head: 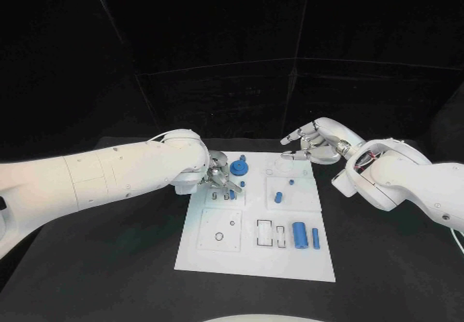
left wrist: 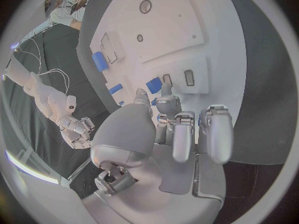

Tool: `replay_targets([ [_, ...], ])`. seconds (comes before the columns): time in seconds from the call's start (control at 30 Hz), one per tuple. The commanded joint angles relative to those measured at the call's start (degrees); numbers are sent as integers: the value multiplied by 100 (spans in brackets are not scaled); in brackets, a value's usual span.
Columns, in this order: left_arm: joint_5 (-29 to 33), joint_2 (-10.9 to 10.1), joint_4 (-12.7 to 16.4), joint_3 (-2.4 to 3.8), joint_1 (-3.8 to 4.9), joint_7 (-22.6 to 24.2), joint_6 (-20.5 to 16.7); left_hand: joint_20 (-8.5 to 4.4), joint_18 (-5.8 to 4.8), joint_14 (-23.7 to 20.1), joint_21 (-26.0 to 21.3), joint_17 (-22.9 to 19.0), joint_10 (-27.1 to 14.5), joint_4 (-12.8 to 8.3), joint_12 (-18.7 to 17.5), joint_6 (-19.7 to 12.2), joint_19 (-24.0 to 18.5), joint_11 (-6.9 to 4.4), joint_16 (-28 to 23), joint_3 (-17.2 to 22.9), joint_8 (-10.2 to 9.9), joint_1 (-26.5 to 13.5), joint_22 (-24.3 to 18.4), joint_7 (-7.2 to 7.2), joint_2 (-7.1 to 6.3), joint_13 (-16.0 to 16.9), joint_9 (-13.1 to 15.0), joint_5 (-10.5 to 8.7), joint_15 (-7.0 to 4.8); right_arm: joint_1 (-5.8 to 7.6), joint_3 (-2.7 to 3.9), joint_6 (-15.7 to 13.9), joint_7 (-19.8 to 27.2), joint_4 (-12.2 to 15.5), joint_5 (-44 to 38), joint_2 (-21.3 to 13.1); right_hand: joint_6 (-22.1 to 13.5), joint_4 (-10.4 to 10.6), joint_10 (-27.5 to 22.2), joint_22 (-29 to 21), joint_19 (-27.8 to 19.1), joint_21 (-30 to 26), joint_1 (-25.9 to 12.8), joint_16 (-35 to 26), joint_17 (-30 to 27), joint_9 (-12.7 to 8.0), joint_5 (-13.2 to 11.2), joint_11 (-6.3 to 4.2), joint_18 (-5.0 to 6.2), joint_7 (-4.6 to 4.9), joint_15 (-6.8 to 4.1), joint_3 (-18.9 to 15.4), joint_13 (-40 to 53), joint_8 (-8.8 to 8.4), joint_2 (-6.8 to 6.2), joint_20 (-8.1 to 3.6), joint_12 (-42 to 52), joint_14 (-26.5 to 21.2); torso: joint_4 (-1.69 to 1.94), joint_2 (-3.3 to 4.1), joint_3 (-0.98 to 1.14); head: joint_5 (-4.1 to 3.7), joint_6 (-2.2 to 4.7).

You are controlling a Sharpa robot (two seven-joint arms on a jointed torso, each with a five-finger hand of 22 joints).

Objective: Assemble the parts on the task board

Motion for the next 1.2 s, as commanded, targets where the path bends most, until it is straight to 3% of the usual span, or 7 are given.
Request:
replay_targets([
  [0.03, -17, 17, -6, 1, 11, -37, 62, -27, -32, 595, 2, 1508, -4, -1, 32, -46, 248, -29, 17, -19, 47, 47, 330, 6, 24, 11, 19, -21, -47, 13, 4, 52, -18, -5, -6, 13, 9, -1, -30, -8, -41, -22, 51, -40, -10, -2, 33, 6, 83, -12, -18, -32, -4, 26, -3, -2, -34, 241, 5, -3, 2, -2, -6],
  [1.03, 35, 140, -94, 0, 12, -24, 210, -29, -23, 595, -14, 1508, -14, -133, 69, -160, 217, -38, 17, 191, 183, 543, 315, -2, 118, 50, 273, -7, -52, 13, 3, 120, -53, -46, -7, 82, 20, 0, -27, -25, -51, -33, 63, -51, -22, 1, 59, 3, 87, -15, -19, -37, -3, 34, 14, -3, -29, 239, 7, 1, 2, -26, -46],
  [1.2, 72, 136, -92, 0, 12, -18, 186, -37, -22, 595, -13, 1508, -18, -298, 65, -198, 214, -53, 17, 417, 202, 852, 322, -17, 205, 52, 334, -3, -64, 13, 3, 132, -59, -54, -8, 89, 22, -3, -26, -27, -52, -35, 70, -56, -27, 1, 65, 3, 87, -16, -20, -38, -2, 36, 17, -3, -27, 238, 11, -1, 2, -33, -53],
])
